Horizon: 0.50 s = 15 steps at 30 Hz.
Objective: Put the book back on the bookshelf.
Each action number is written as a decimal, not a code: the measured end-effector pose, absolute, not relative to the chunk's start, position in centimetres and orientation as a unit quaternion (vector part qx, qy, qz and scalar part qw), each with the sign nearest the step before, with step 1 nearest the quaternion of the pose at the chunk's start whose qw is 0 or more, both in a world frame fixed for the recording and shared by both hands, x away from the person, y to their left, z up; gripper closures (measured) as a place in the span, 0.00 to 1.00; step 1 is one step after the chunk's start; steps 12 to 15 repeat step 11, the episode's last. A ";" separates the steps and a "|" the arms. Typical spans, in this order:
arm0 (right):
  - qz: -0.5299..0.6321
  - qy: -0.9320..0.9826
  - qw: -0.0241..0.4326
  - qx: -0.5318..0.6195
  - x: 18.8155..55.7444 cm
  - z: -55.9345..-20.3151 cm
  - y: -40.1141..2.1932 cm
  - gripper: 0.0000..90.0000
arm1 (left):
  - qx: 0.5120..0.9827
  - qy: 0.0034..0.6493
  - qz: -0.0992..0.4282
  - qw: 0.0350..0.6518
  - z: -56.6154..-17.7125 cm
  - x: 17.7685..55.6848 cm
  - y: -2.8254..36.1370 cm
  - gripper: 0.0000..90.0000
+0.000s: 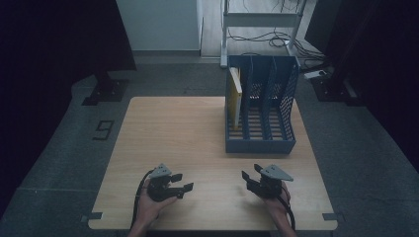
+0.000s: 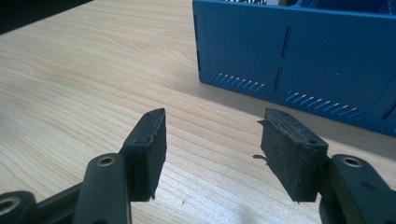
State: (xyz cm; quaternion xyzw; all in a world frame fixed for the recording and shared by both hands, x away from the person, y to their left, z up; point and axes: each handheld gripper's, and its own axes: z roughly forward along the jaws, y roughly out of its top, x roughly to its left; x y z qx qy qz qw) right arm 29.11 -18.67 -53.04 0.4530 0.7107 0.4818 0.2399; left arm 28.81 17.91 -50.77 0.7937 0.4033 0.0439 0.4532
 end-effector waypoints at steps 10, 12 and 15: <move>0.472 0.719 0.235 0.453 29.2 -53.6 -18.5 0.44 | 0.792 0.407 0.044 0.454 -50.8 29.0 18.2 0.38; 0.472 0.719 0.236 0.453 29.2 -53.6 -18.5 0.44 | 0.792 0.407 0.045 0.453 -50.8 29.0 18.2 0.38; 0.472 0.719 0.236 0.453 29.2 -53.6 -18.5 0.44 | 0.792 0.407 0.045 0.453 -50.8 29.0 18.2 0.38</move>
